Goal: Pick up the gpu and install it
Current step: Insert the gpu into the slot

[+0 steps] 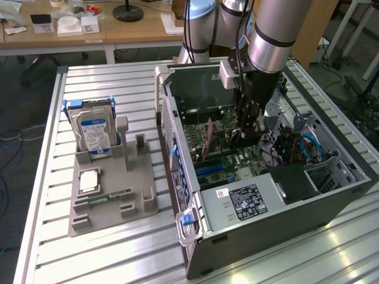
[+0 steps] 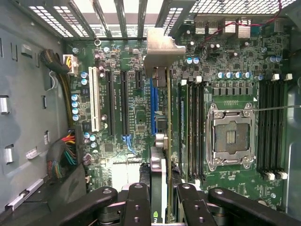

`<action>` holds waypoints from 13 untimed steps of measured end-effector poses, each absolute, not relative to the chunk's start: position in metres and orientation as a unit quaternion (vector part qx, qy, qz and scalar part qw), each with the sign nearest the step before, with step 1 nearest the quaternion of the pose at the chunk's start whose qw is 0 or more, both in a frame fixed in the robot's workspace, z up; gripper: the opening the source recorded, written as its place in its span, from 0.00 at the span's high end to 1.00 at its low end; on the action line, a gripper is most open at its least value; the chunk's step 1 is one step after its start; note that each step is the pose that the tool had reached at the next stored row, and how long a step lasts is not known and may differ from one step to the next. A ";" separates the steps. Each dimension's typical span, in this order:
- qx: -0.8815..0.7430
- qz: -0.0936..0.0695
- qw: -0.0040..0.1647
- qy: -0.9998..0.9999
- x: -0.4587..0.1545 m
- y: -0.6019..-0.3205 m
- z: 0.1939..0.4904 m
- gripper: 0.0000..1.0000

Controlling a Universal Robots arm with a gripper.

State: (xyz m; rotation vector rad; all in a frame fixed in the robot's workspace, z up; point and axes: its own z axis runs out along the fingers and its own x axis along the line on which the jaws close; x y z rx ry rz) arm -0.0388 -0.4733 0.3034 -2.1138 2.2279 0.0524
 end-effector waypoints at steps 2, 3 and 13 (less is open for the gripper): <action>-0.688 0.017 0.035 0.725 -0.039 -0.473 0.303 0.73; -0.688 0.017 0.035 0.725 -0.039 -0.473 0.303 0.73; -0.688 0.017 0.035 0.724 -0.040 -0.475 0.302 0.73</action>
